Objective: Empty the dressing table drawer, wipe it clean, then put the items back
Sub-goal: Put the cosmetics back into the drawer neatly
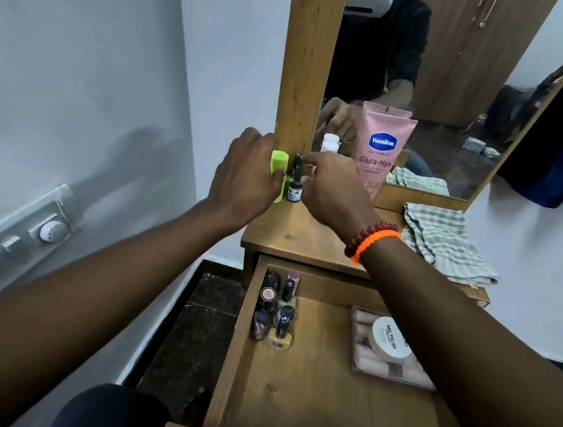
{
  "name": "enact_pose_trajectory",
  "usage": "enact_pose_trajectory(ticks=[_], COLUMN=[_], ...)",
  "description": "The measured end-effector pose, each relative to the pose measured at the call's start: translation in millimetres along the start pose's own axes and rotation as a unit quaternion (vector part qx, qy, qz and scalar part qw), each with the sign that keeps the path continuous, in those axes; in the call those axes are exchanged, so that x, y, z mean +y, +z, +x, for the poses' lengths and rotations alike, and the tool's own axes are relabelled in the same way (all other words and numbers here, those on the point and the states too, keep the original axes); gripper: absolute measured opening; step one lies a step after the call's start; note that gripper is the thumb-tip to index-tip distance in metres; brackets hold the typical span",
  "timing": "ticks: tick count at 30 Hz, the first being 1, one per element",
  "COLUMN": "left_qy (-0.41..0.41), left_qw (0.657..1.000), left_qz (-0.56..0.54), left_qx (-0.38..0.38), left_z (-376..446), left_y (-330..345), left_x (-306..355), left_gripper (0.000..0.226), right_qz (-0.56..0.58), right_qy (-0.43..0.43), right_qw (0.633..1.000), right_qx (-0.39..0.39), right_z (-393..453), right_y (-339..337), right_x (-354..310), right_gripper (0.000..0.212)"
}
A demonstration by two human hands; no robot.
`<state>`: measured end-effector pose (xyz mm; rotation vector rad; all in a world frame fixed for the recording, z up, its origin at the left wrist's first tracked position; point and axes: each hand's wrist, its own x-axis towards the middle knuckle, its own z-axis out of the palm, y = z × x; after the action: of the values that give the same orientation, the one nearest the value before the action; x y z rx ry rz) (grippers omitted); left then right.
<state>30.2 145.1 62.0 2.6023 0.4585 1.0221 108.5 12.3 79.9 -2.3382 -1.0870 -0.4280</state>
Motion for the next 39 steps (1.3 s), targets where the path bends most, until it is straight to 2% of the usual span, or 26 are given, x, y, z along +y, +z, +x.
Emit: enact_pose_trajectory(ticks=[5,7,13,20,25,28,32,39], left_qy=[0.009,0.011,0.014,0.025,0.031,0.021,0.001,-0.002], left_qw=[0.998,0.998,0.999,0.998,0.994,0.991,0.982,0.979], left_qz=[0.066,0.054,-0.015,-0.059,-0.1,-0.132,-0.17,-0.132], left_qx=[-0.003,-0.001,0.032,0.029,0.032,-0.003,-0.086,-0.157], left_z=[17.7,14.7,7.5,-5.4,-47.3,-83.5,-136.9,-190.6], left_y=[16.1,19.9,21.2,16.5,-28.9,-65.3,-89.6,-63.2], left_x=[-8.2,-10.0,-8.6,-11.5,4.7,24.4,41.1,33.9], left_gripper=[0.018,0.02,0.028,0.035,0.041,0.044,0.05,0.044], right_qz=[-0.061,-0.066,-0.03,0.011,0.026,0.049,0.086,0.099], right_qy=[-0.007,-0.008,-0.016,-0.011,0.029,0.072,0.117,0.116], right_qw=[0.998,0.998,0.998,0.998,0.999,0.996,0.983,0.979], right_qx=[-0.021,-0.02,0.06,0.057,0.03,-0.022,-0.11,-0.137], right_z=[13.5,15.0,19.4,1.6,-51.1,-91.8,-140.2,-179.1], right_y=[24.5,29.9,35.0,16.6,-20.2,-40.0,-33.2,9.5], right_x=[7.4,10.7,12.5,10.4,3.0,-1.1,-0.2,-8.5], right_gripper=[0.019,0.019,0.014,0.006,0.006,0.004,0.006,0.006])
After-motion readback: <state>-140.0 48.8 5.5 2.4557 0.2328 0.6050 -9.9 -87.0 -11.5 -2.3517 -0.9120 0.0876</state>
